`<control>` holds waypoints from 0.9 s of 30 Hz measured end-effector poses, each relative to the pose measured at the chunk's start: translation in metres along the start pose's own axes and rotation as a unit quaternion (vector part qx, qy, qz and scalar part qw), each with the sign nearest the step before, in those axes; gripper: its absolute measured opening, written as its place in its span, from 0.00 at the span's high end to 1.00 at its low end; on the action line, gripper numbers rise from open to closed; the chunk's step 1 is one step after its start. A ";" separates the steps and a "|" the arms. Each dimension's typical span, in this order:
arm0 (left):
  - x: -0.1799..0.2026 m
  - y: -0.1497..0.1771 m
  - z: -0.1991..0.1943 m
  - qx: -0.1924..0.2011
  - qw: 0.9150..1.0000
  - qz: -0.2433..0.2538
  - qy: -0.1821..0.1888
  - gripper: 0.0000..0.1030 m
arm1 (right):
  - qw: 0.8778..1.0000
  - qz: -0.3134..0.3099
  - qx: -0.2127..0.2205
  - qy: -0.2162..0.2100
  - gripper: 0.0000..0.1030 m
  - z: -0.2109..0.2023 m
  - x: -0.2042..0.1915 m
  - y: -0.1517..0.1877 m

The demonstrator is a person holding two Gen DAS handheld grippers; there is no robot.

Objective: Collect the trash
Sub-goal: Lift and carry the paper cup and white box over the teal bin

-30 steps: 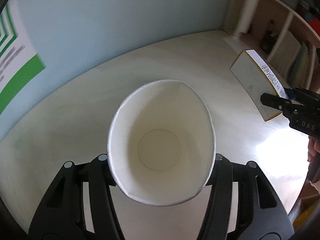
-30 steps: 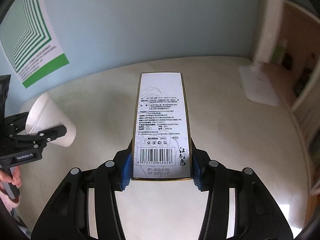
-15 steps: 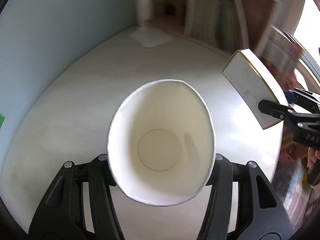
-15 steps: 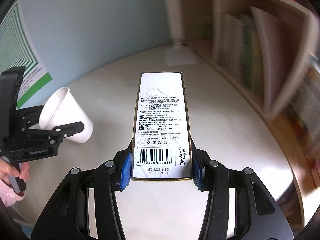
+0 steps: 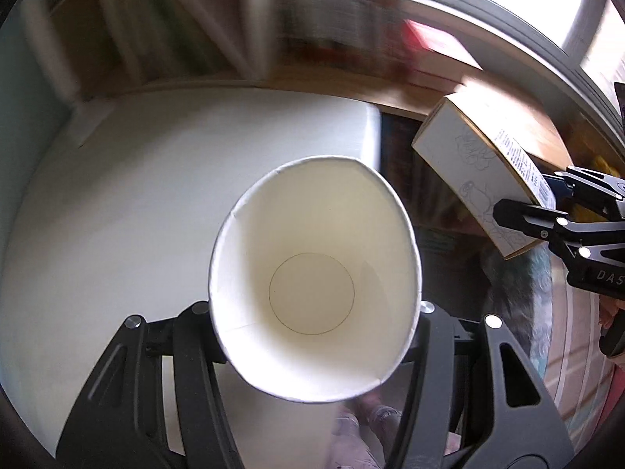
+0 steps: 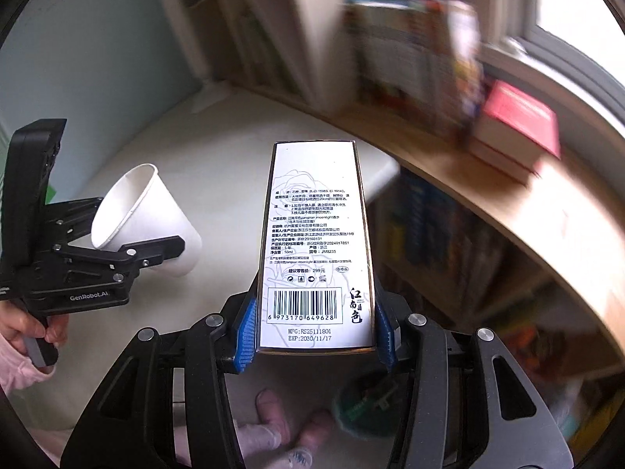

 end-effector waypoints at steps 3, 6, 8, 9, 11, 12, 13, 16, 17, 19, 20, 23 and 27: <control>0.039 -0.006 0.011 -0.010 0.999 0.038 0.011 0.49 | 0.999 0.032 -0.002 0.005 0.53 -0.007 0.026 0.027; 0.081 -0.010 0.025 -0.026 0.996 0.079 0.024 0.48 | 0.998 0.068 -0.007 0.010 0.53 -0.011 0.046 0.053; 0.100 -0.009 0.034 -0.036 0.994 0.101 0.029 0.48 | 0.996 0.093 -0.013 0.014 0.53 -0.011 0.060 0.074; 0.115 -0.008 0.043 -0.044 0.992 0.117 0.032 0.48 | 0.995 0.101 -0.015 0.016 0.53 -0.011 0.065 0.080; 0.132 -0.008 0.055 -0.057 0.988 0.136 0.038 0.48 | 0.992 0.125 -0.024 0.018 0.53 -0.009 0.077 0.098; 0.140 -0.004 0.063 -0.068 0.986 0.145 0.041 0.48 | 0.990 0.140 -0.031 0.018 0.53 -0.006 0.082 0.107; 0.149 0.000 0.070 -0.077 0.984 0.155 0.045 0.48 | 0.987 0.153 -0.039 0.019 0.53 -0.002 0.087 0.117; 0.171 0.012 0.094 -0.105 0.977 0.181 0.049 0.48 | 0.981 0.181 -0.065 0.017 0.53 0.011 0.099 0.145; 0.178 0.016 0.104 -0.117 0.974 0.187 0.048 0.47 | 0.979 0.188 -0.072 0.017 0.53 0.015 0.101 0.151; 0.186 0.020 0.121 -0.138 0.970 0.193 0.052 0.47 | 0.975 0.204 -0.088 0.013 0.53 0.026 0.107 0.167; 0.190 0.023 0.132 -0.151 0.968 0.195 0.055 0.47 | 0.972 0.214 -0.093 0.011 0.53 0.031 0.109 0.174; 0.202 0.031 0.157 -0.170 0.961 0.214 0.051 0.47 | 0.967 0.230 -0.105 0.001 0.53 0.043 0.111 0.187; 0.214 0.039 0.180 -0.192 0.954 0.227 0.050 0.47 | 0.964 0.239 -0.117 -0.008 0.53 0.058 0.113 0.194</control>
Point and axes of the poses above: each gripper's, at about its wrist camera, not at the fingertips, and z roughly the way its jaws point, x to its right, y to its underside, the point moved 4 cm from there along z, roughly the way its jaws point, and after that the axes turned 14 degrees about -x, right-handed, at the moved point
